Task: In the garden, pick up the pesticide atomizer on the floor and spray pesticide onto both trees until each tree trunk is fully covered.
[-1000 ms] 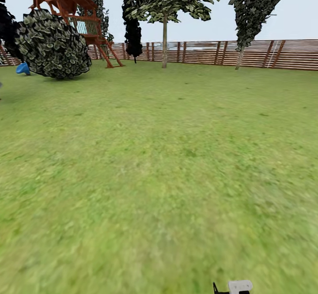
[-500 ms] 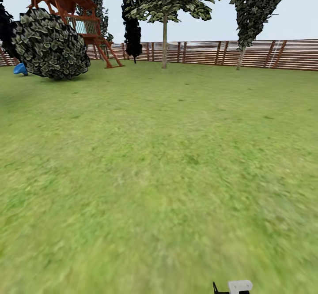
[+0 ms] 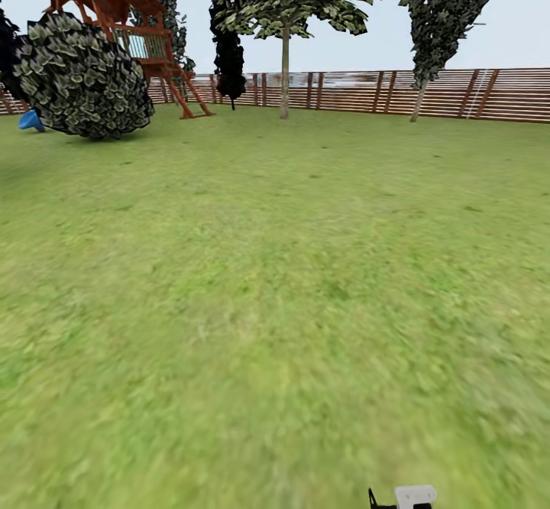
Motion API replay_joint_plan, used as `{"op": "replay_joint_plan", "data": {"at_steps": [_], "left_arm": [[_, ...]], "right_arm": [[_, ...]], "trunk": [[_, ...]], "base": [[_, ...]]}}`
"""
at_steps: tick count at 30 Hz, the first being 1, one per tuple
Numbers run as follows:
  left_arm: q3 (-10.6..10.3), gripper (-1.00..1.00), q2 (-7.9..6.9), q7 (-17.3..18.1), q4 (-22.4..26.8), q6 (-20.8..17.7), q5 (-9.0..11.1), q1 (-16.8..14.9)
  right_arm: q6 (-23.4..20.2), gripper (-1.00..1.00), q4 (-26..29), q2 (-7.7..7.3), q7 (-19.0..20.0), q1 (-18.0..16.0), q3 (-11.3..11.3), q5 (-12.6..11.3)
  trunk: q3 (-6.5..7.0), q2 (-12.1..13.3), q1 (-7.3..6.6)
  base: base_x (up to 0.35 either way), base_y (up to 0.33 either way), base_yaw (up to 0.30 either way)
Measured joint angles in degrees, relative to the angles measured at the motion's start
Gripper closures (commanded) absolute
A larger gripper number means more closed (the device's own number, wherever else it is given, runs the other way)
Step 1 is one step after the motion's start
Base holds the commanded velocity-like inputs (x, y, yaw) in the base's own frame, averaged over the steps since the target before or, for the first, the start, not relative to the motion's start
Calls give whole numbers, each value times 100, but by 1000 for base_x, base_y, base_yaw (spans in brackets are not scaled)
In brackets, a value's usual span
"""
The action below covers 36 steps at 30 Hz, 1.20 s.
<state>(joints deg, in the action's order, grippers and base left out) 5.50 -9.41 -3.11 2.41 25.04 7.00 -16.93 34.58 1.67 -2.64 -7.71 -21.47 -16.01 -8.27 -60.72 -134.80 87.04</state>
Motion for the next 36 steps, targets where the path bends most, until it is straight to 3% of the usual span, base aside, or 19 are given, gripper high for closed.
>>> {"op": "replay_joint_plan", "data": {"at_steps": [36], "left_arm": [[-10,100,0,1,0,0,-5,0]], "right_arm": [[0,-100,-4,0,0,2,0,0]], "trunk": [[0,0,0]], "base": [[338,0,0]]}}
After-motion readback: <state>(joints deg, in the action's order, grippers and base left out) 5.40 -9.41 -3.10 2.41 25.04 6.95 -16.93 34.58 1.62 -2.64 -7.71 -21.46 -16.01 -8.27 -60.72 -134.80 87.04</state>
